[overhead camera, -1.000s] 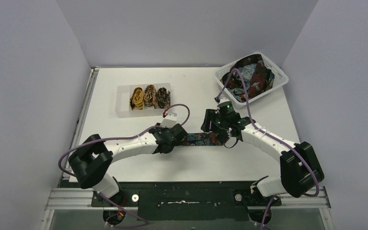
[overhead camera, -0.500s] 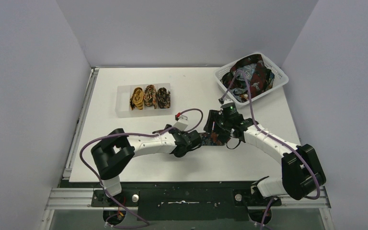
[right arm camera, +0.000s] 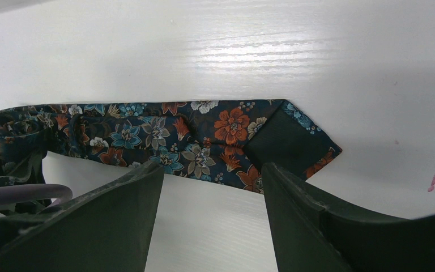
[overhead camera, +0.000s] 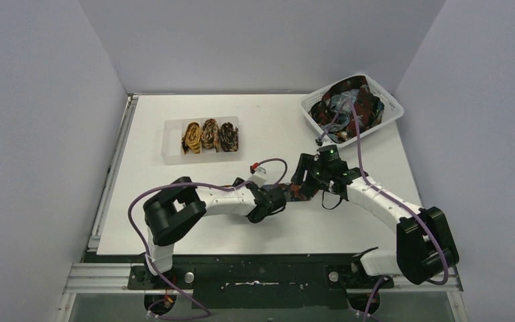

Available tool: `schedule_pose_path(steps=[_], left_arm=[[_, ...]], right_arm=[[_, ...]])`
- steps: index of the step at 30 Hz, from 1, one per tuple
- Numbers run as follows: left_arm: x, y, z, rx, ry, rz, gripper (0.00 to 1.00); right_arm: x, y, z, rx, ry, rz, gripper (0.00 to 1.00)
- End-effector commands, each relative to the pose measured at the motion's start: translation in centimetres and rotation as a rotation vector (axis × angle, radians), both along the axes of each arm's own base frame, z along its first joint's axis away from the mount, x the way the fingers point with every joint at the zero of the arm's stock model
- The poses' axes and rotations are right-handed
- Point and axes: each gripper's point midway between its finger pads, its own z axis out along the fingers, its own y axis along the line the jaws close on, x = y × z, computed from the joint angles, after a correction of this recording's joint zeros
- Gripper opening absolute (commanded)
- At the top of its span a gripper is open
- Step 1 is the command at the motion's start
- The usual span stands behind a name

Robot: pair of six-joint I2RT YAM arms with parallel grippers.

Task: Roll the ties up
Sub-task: Roll the tie at the center of the board.

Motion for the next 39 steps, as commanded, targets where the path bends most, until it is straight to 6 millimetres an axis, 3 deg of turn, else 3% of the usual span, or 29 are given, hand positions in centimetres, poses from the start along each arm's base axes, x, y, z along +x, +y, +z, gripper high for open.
schedule_pose_path(steps=[1,5,8,13,18,21,24,27,30,34,39], left_arm=[[0.5,-1.1,0.5,-0.022,-0.019,-0.002,0.30],[0.3,-2.0,0.3,-0.070,0.012,0.001,0.54],[0.3,-4.1,1.0,-0.185,0.043,-0.040,0.61],[0.1,-7.3,4.4,-0.406,0.060,-0.123,0.75],[0.0,-6.8,7.3,-0.564,0.029,-0.102,0.79],[0.0,-5.3,8.3,-0.691,0.012,-0.066,0.80],[0.3,-2.6,8.8,-0.854,-0.015,-0.002,0.82],[0.2,0.5,8.8,-1.023,-0.042,0.064,0.83],[0.0,4.3,8.7,-1.141,-0.084,0.153,0.85],[-0.8,8.3,7.7,-1.236,-0.106,0.260,0.90],[-1.9,10.8,5.7,-1.275,-0.062,0.364,0.90]], right_arm=[[0.7,0.0,1.5,0.036,-0.047,-0.021,0.66],[0.9,-0.1,1.6,0.046,-0.046,-0.023,0.67],[1.1,0.0,1.9,0.057,-0.047,-0.016,0.69],[1.3,0.4,2.6,0.080,-0.053,0.003,0.71],[1.3,1.1,3.2,0.120,-0.062,0.020,0.72],[1.0,2.8,4.1,0.199,-0.101,0.113,0.72],[0.7,5.8,5.4,0.288,-0.181,0.256,0.76],[-0.2,9.5,6.0,0.197,-0.338,0.455,0.91],[-1.2,13.1,6.7,0.023,-0.575,0.689,0.97],[-1.1,16.5,7.2,-0.060,-0.790,0.873,1.00],[-2.8,20.4,5.7,-0.061,-0.855,1.175,1.00]])
